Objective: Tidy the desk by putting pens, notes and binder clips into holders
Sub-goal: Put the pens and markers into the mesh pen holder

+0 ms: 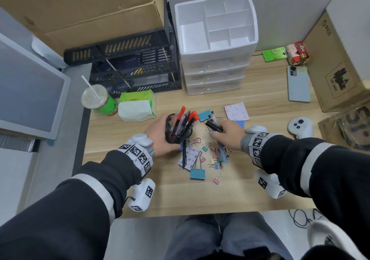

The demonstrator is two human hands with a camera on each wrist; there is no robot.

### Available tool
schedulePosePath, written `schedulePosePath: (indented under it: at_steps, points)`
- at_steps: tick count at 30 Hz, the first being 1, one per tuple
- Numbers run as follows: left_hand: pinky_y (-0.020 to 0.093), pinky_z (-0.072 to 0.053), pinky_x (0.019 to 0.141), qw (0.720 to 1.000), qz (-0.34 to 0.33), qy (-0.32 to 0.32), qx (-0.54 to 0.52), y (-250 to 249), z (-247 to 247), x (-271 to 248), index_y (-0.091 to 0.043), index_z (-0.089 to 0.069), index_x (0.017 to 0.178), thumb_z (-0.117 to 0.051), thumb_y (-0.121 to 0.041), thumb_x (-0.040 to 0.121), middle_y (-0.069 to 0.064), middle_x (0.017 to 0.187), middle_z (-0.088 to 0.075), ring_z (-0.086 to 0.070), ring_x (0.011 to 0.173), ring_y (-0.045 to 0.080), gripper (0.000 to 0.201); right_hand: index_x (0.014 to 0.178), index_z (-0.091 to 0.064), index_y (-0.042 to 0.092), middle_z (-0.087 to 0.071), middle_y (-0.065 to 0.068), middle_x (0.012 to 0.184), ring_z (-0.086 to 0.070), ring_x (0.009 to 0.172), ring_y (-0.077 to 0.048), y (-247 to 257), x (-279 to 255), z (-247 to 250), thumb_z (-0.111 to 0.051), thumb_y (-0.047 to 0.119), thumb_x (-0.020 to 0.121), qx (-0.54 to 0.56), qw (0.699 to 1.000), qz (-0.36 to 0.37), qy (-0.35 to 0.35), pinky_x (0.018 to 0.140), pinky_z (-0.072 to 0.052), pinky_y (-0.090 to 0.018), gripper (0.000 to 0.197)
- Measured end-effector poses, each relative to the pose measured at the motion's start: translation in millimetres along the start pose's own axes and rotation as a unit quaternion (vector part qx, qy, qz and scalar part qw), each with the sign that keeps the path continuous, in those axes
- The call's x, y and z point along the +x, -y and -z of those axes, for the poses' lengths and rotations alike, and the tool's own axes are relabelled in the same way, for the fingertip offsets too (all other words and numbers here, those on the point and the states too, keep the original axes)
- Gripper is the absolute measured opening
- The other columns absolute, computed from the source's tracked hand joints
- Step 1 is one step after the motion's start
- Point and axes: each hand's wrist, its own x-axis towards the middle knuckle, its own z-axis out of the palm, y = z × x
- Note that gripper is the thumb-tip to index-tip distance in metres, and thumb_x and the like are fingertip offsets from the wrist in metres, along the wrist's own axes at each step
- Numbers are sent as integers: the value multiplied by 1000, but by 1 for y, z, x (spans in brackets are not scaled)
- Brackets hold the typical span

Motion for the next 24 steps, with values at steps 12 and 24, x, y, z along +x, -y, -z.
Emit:
schedulePosePath:
  at_steps: [12, 24]
  points:
    - [32, -51, 68, 993, 12, 61, 97, -37, 11, 16, -21, -38, 126, -87, -50, 57, -4, 97, -64, -62, 80, 19, 89, 82, -46, 12, -45, -3, 55, -39, 35, -12, 83, 38, 55, -47, 19, 93, 420, 890, -31, -172, 40, -33, -22, 13]
    - [34, -49, 64, 994, 0, 80, 80, -66, 1, 27, -22, -38, 115, -90, -54, 50, -4, 94, -63, -63, 81, 20, 89, 82, -50, 24, -70, -3, 69, -65, 67, -24, 84, 40, 18, -49, 32, 85, 352, 908, -30, -226, 77, -57, -44, 9]
